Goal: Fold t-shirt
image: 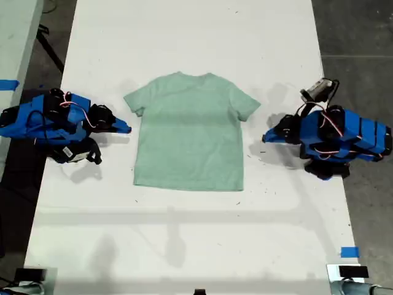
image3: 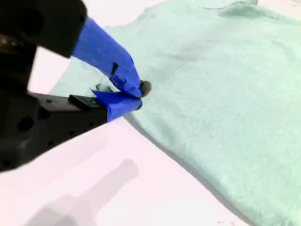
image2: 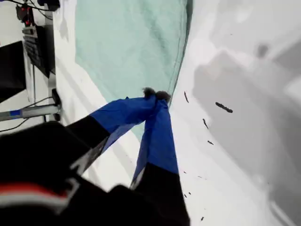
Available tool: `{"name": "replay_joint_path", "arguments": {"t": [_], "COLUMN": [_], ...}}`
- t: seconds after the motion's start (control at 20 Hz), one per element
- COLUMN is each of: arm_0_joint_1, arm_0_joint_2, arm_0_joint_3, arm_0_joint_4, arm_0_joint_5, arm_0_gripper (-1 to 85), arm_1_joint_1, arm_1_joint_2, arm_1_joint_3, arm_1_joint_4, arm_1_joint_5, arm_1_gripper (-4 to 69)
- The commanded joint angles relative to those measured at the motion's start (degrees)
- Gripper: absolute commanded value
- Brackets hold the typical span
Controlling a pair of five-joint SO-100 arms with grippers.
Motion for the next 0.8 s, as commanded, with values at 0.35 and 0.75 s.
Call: {"name": "replay_joint_path", "arguments": {"t": [0.35,0.75], "arm_0_joint_1": [-12.9,-24.3], "arm_0_joint_2": [-33.7,-53.6], "arm_0_joint_3": [-31.0,-50.7], "arm_0_joint_4": [-2.5,5.4], "arm_0_joint_5": [13.4,23.3], "arm_0_gripper": [0.0,0.0], "arm_1_joint_1": [10.7,20.7], "arm_1_joint_2": [-40.0,-59.1], "arm_1_joint_3": [-41.8,-68.4], "arm_1_joint_4": [-1.1,12.0], "arm_1_joint_5": [-20.3,-32.3], "arm_1_gripper": [-1.0,-1.1]}}
